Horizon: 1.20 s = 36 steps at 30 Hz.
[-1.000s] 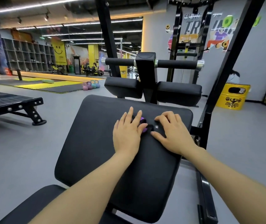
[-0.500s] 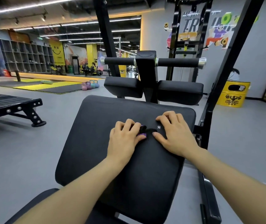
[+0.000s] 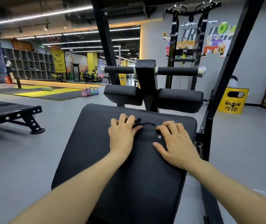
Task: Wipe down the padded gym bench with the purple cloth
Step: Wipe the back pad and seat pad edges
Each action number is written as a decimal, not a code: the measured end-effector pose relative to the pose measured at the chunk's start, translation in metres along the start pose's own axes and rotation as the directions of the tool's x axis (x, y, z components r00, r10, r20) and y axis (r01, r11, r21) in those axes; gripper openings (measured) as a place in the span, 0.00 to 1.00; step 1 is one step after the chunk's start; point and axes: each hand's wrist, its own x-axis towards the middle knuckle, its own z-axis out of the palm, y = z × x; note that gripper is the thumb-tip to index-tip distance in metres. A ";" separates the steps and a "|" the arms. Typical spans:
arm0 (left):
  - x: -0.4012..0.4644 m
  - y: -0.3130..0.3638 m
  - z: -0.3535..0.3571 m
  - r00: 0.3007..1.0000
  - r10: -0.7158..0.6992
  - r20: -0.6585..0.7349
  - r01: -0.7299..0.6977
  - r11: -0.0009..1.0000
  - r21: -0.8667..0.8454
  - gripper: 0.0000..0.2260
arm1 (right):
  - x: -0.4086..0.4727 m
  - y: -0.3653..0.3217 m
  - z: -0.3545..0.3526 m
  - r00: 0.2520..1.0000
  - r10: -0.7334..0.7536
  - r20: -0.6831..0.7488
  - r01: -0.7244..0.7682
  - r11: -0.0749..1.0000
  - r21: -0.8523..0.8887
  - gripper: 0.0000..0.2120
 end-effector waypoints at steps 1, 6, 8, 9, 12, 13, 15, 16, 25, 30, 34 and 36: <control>0.010 -0.003 0.002 0.999 -0.035 -0.007 0.035 0.999 -0.004 0.15 | 0.000 0.000 0.001 1.000 -0.004 0.005 0.004 1.000 0.002 0.26; 0.052 -0.017 0.008 0.971 -0.237 -0.032 0.237 0.971 -0.020 0.15 | 0.001 0.000 0.002 1.000 -0.009 -0.006 0.009 1.000 0.030 0.26; 0.043 -0.009 0.007 0.976 -0.217 -0.035 0.216 0.976 -0.025 0.15 | 0.001 0.001 0.001 1.000 -0.009 0.004 0.009 1.000 0.017 0.26; 0.034 -0.003 0.007 0.983 -0.178 -0.034 0.177 0.984 -0.035 0.14 | 0.001 0.001 0.002 1.000 -0.012 0.001 0.012 1.000 0.011 0.25; 0.000 0.011 0.007 0.999 0.016 -0.048 -0.019 0.998 -0.056 0.13 | -0.001 0.001 0.003 0.999 -0.016 -0.034 0.016 1.000 -0.002 0.25; -0.002 0.010 0.006 0.997 0.069 -0.039 -0.071 0.996 -0.061 0.13 | -0.001 0.000 0.003 0.999 -0.016 -0.039 0.016 1.000 -0.004 0.25; 0.011 -0.004 0.004 0.990 0.139 -0.013 -0.139 0.990 -0.029 0.14 | 0.000 -0.001 0.003 0.999 -0.020 -0.029 0.020 1.000 -0.002 0.25; 0.023 -0.014 0.003 0.994 0.110 -0.010 -0.110 0.994 -0.001 0.14 | 0.000 -0.001 0.003 0.999 -0.020 -0.029 0.020 1.000 0.002 0.25; 0.065 -0.002 0.004 0.968 -0.248 0.036 0.249 0.966 -0.063 0.15 | 0.000 0.000 0.007 0.997 -0.012 -0.074 0.014 1.000 0.014 0.24; 0.056 0.031 0.011 0.977 0.203 0.061 -0.196 0.975 -0.107 0.16 | -0.002 -0.001 0.007 0.991 0.002 -0.130 0.003 0.999 0.039 0.23; 0.086 -0.004 0.006 0.987 -0.139 0.078 0.143 0.988 -0.057 0.16 | -0.004 -0.001 0.013 0.971 0.073 -0.228 -0.044 0.991 0.129 0.19; 0.087 -0.005 0.010 0.983 -0.176 0.047 0.176 0.984 -0.004 0.15 | -0.004 -0.001 0.015 0.951 0.122 -0.285 -0.089 0.988 0.125 0.18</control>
